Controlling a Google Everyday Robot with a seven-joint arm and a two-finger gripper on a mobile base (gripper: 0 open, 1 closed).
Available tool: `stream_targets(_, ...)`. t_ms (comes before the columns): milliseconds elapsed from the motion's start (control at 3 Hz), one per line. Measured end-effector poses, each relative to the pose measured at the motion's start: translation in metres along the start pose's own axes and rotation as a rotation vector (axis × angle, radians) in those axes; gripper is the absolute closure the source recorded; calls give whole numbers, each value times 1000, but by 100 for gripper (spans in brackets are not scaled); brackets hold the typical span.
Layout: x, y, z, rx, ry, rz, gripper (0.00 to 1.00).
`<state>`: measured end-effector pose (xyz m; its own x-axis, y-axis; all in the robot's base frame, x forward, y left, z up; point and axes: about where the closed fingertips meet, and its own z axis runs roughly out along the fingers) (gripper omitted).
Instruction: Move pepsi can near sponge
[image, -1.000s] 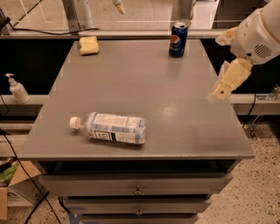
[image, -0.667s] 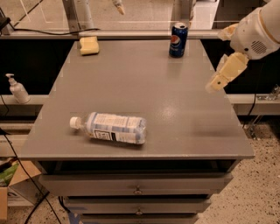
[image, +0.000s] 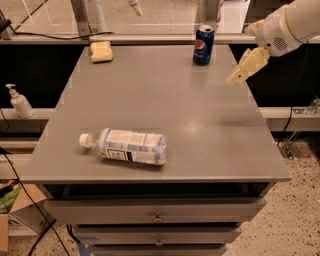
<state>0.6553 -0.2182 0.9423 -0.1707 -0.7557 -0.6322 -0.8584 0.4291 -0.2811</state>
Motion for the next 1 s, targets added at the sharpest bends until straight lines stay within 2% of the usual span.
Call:
stream_targets(333,-1,-4,1,5,-5,-1,0)
stream_targets(667,8,5,18,-19,-18,71,0)
stream_targets(1000,1,-5,40,5,-92,152,0)
